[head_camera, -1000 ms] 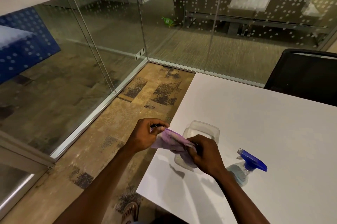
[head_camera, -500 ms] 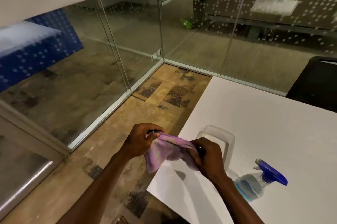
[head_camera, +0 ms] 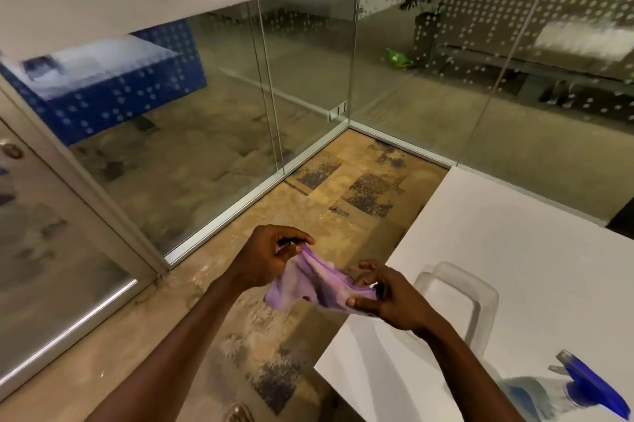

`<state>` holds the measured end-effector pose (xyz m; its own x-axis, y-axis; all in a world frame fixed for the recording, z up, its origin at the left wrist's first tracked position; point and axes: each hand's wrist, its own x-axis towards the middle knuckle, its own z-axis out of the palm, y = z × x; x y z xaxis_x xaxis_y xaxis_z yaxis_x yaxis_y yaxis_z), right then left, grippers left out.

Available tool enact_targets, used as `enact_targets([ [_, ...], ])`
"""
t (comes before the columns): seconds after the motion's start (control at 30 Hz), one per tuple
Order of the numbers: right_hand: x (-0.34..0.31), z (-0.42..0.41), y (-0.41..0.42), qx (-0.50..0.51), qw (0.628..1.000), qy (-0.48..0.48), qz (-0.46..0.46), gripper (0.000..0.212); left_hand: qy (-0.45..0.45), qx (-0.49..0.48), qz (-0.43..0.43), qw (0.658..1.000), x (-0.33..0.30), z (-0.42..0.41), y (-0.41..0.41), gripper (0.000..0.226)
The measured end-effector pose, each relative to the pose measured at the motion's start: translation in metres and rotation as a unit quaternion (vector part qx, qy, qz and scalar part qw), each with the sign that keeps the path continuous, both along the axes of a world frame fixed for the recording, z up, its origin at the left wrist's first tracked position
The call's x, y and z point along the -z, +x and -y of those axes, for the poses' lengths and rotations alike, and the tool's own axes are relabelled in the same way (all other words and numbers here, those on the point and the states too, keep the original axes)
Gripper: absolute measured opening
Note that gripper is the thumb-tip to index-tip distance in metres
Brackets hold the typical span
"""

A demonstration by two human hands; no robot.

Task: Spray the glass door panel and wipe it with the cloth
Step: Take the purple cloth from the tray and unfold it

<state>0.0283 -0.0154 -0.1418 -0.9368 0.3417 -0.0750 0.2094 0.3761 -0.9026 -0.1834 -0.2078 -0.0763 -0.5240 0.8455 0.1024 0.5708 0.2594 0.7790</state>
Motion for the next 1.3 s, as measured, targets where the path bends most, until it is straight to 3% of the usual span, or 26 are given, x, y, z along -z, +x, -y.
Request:
enact_targets([
  [0.17,0.014,0.030,-0.048,-0.078,0.996,0.041,-0.002,0.021,-0.004,0.013,-0.008,1.000,-0.024,0.028,-0.020,0.028],
  [0.37,0.025,0.064,-0.101,-0.126,0.988,0.087,-0.012,0.000,-0.043,0.042,0.000,0.998,-0.044,0.072,-0.046,0.032],
  [0.47,0.026,0.081,-0.127,-0.133,0.987,0.085,-0.006,0.031,-0.052,0.050,0.003,0.997,-0.048,0.093,-0.058,0.035],
  [0.57,0.020,0.097,-0.143,-0.106,0.992,0.074,0.011,0.045,-0.054,0.016,0.008,0.998,-0.045,0.116,-0.075,0.038],
  [0.73,0.020,0.106,-0.163,-0.046,0.994,0.091,-0.043,0.010,-0.058,-0.060,0.006,0.997,-0.036,0.151,-0.095,0.040],
  [0.83,0.014,0.113,-0.175,-0.034,0.991,0.106,-0.077,0.020,-0.080,-0.097,-0.030,0.992,-0.030,0.168,-0.105,0.038],
  [1.0,0.001,0.127,-0.198,-0.033,0.971,0.171,-0.163,0.020,-0.215,-0.101,-0.101,0.966,-0.026,0.190,-0.123,0.037],
  [1.13,-0.004,0.137,-0.225,-0.090,0.978,0.137,-0.129,0.022,-0.284,-0.121,-0.108,0.945,-0.021,0.206,-0.142,0.028],
  [1.3,-0.015,0.155,-0.265,-0.125,0.962,0.182,-0.161,0.030,-0.221,-0.167,-0.101,0.955,-0.023,0.236,-0.168,0.011],
])
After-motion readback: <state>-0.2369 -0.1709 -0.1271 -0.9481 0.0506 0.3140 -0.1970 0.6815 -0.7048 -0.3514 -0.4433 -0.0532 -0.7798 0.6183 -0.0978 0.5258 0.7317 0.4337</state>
